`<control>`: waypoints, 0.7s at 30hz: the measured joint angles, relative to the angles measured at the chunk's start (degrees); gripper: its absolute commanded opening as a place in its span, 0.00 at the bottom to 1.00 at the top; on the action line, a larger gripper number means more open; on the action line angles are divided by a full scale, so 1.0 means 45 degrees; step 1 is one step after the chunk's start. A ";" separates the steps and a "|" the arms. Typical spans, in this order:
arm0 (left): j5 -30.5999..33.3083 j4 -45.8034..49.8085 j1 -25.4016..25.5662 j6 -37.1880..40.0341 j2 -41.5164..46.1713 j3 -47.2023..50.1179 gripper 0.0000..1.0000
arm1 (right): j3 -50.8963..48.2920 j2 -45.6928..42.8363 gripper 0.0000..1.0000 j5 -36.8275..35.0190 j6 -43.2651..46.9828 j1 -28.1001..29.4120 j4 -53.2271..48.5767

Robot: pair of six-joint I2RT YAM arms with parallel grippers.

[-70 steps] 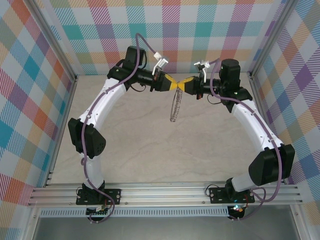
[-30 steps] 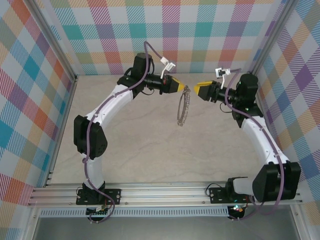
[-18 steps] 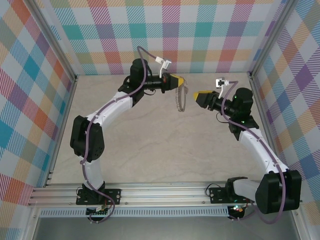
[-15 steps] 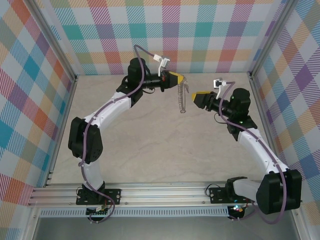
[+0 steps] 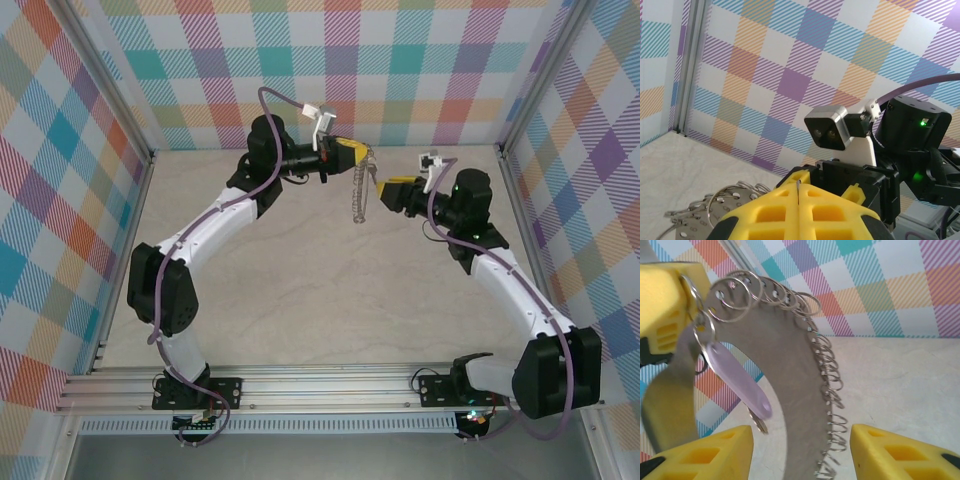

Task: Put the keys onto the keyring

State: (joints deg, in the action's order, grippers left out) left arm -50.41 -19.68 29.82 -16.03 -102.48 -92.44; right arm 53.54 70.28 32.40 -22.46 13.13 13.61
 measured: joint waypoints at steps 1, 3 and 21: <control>0.0000 -0.0005 0.0010 0.0000 0.0019 0.0000 0.00 | 0.0126 0.0019 0.54 0.0024 0.0068 0.0034 0.0005; -0.0005 0.0000 0.0024 0.0000 0.0053 0.0000 0.00 | 0.0384 0.0058 0.54 0.0097 0.0180 0.0146 0.0005; -0.0121 0.0005 0.0194 0.0000 0.0170 0.0000 0.00 | 0.1656 0.0947 0.35 0.0272 0.1156 0.0797 -0.0680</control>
State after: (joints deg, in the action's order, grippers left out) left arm -50.96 -19.66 30.70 -16.03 -101.71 -92.44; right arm 60.99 74.54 33.63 -17.26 16.71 10.55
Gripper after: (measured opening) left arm 0.049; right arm 0.390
